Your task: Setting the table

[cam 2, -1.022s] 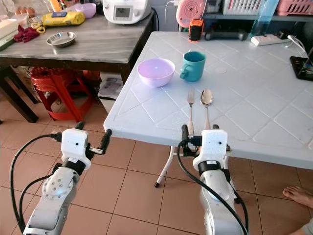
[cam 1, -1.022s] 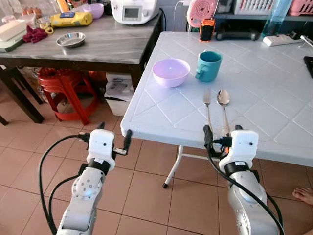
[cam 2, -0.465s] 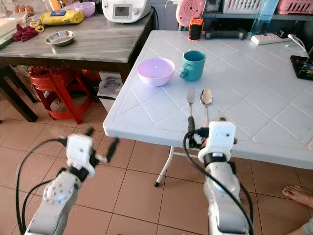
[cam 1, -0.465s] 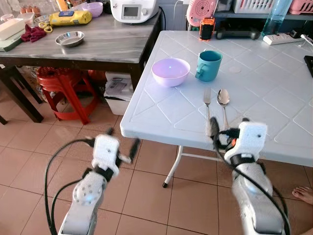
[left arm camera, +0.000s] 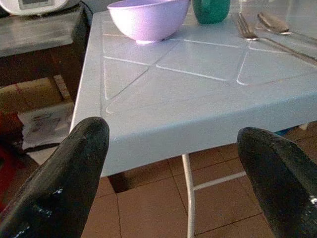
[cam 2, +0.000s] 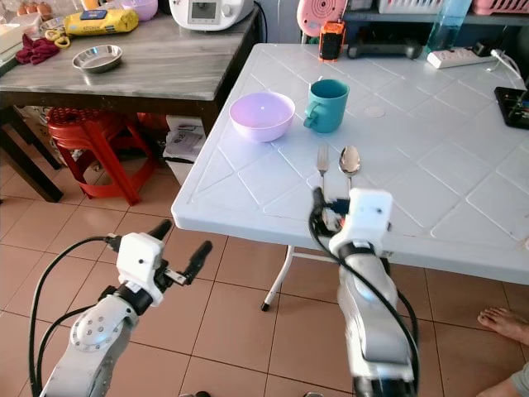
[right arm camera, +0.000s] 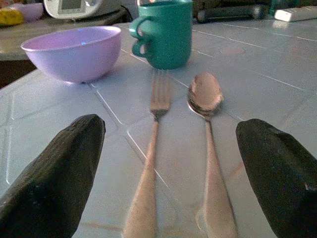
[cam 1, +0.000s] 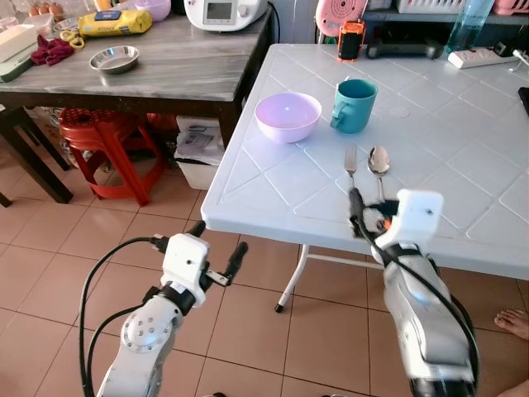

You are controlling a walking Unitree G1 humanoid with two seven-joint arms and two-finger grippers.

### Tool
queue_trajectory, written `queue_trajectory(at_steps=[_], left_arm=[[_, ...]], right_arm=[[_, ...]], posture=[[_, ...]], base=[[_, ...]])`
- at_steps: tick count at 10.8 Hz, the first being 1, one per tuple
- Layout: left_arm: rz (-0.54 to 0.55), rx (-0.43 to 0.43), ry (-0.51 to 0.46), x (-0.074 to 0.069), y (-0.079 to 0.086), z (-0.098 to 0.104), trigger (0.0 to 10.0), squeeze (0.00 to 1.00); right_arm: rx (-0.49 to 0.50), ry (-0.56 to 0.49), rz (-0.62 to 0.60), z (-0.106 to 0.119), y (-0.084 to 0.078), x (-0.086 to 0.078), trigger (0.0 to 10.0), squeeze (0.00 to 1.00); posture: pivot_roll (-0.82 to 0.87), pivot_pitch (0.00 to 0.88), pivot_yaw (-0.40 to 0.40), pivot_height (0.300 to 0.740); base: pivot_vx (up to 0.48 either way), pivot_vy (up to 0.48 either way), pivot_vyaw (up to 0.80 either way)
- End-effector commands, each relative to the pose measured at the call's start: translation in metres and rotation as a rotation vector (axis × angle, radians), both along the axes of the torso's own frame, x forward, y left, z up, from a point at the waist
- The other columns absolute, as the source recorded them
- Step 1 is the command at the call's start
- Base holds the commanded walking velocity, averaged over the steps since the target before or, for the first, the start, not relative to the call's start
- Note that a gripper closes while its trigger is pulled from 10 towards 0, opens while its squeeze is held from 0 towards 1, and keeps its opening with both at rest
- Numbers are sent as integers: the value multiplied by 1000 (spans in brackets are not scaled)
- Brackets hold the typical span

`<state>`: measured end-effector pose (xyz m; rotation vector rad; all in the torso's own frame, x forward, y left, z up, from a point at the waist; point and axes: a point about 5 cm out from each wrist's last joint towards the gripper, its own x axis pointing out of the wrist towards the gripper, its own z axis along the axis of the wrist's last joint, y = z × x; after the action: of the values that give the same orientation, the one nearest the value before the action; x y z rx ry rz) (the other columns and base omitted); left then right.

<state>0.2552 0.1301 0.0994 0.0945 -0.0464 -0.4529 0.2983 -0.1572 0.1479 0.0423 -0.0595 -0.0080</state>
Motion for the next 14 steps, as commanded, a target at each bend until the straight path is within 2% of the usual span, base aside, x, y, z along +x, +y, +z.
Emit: queue_trajectory(at_steps=[1,2,3,5,7,12,14], left_arm=[[9,0,-10,2,3,4,10000,0],[122,-31,-63,13,11,19,10000,0],[154,-47,-80,19,14,26,10000,0],[157,-61,-89,22,16,29,10000,0],[166,-63,-82,24,16,28,10000,0],[156,-70,-73,23,13,27,10000,0],[150,-72,-69,25,12,27,10000,0]], right_arm=[[-17,-3,23,1,3,2,10000,0],[-49,-29,36,4,4,0,10000,0],[-46,-26,30,2,3,-3,10000,0],[-56,-40,46,3,4,-3,10000,0],[-99,-99,93,12,12,-3,10000,0],[-104,-99,82,10,10,-4,10000,0],[-107,-99,59,10,7,-6,10000,0]], posture=[[-18,154,85,740],[-19,153,84,740],[-21,154,83,740],[-27,157,84,740],[-28,155,85,740],[-32,160,87,740],[-36,162,88,740]], base=[[0,0,0],[0,0,0],[0,0,0],[0,0,0],[0,0,0],[0,0,479],[0,0,0]])
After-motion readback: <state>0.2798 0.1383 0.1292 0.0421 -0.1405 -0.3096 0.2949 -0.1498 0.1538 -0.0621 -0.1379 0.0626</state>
